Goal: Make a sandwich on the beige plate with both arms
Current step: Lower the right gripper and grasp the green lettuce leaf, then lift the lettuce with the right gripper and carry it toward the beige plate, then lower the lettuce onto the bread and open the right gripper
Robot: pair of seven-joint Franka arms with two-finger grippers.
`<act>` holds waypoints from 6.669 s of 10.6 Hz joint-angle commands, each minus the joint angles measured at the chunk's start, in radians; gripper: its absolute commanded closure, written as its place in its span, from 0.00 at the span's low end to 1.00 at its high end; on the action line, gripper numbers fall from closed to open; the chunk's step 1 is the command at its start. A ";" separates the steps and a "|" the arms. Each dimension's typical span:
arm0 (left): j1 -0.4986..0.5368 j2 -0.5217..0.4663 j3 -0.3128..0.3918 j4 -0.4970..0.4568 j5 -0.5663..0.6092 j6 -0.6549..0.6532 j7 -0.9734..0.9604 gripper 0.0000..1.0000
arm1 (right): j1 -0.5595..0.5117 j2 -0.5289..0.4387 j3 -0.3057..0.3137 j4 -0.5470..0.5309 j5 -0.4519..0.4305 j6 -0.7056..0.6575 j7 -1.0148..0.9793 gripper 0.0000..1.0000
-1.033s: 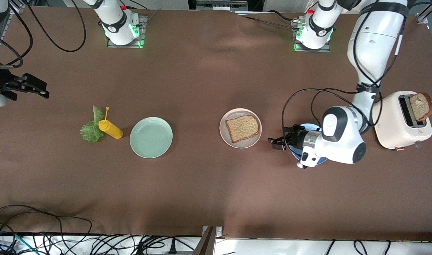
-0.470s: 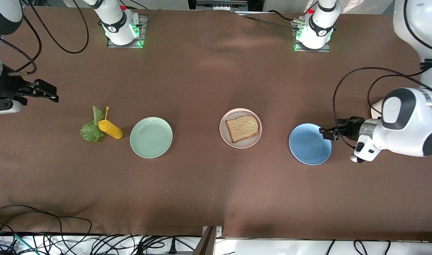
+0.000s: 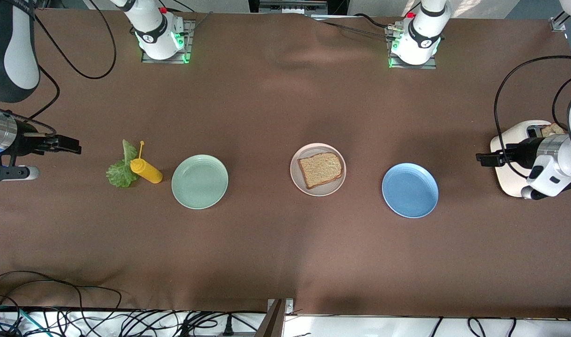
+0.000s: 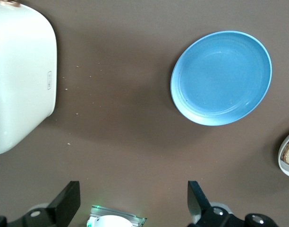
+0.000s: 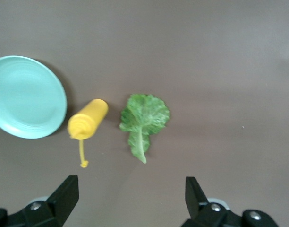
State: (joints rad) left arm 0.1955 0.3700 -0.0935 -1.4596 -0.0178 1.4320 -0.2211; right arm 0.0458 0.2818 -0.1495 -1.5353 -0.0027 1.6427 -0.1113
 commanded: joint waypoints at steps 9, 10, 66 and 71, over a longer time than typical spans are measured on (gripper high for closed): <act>-0.011 -0.241 -0.008 -0.036 0.039 -0.077 0.029 0.00 | -0.179 0.075 -0.005 -0.235 0.004 0.301 -0.182 0.00; -0.022 -0.250 -0.003 -0.038 0.041 -0.078 0.028 0.00 | -0.202 0.091 -0.004 -0.255 0.013 0.325 -0.183 0.00; -0.068 -0.255 0.021 -0.041 0.013 -0.018 0.293 0.00 | 0.666 0.592 0.327 0.218 0.132 0.924 1.960 0.87; -0.067 -0.255 0.021 -0.042 0.013 -0.021 0.293 0.00 | 0.674 0.596 0.300 0.230 0.007 0.873 1.957 0.00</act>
State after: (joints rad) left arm 0.1258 0.1231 -0.0700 -1.4950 -0.0001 1.4163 0.0821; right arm 0.7119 0.8669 0.1722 -1.3542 0.0234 2.5473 1.8458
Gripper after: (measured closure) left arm 0.000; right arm 0.467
